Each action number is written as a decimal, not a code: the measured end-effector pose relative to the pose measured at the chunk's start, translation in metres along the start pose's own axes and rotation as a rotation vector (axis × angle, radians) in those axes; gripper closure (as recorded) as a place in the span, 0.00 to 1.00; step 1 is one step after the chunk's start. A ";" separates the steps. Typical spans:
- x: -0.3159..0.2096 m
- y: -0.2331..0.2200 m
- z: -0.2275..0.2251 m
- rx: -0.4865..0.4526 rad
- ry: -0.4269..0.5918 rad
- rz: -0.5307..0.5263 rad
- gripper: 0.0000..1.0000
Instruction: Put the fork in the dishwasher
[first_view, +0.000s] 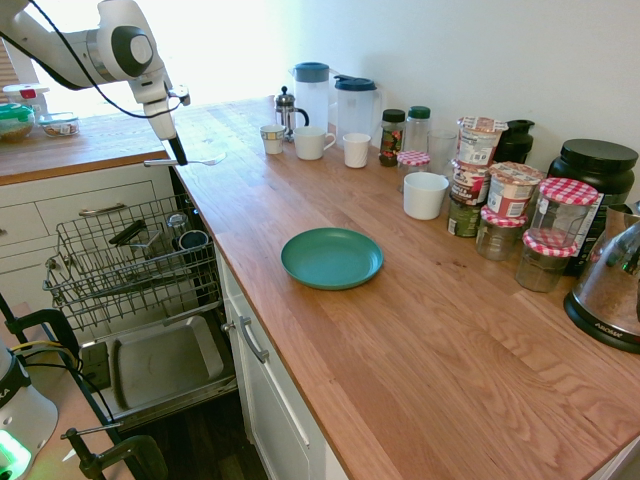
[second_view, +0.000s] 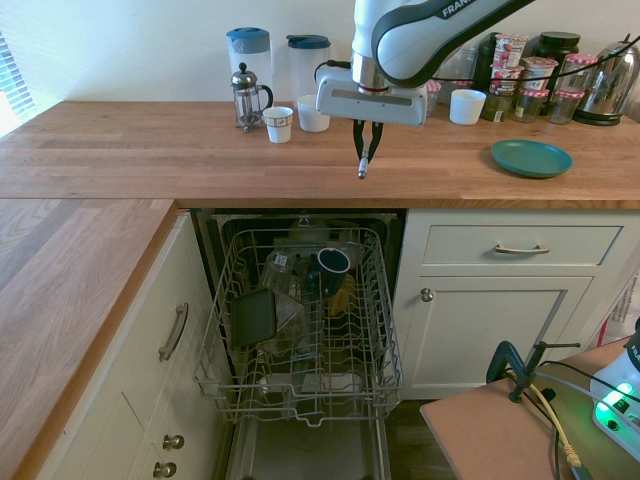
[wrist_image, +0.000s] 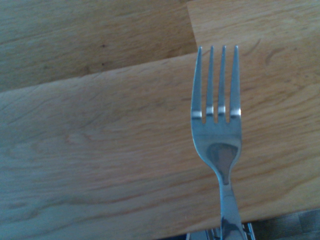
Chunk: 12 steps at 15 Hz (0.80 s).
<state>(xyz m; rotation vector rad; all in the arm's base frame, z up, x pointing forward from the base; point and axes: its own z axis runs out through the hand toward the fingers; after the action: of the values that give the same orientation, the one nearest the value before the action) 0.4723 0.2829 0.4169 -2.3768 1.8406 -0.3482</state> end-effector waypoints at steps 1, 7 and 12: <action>-0.002 0.009 -0.006 0.024 0.008 0.000 1.00; -0.034 0.023 -0.005 0.037 0.033 -0.064 1.00; -0.103 0.079 0.031 0.031 0.037 -0.128 1.00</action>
<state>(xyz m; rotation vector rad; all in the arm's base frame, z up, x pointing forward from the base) 0.3821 0.3604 0.3575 -2.4899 1.6886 -0.4332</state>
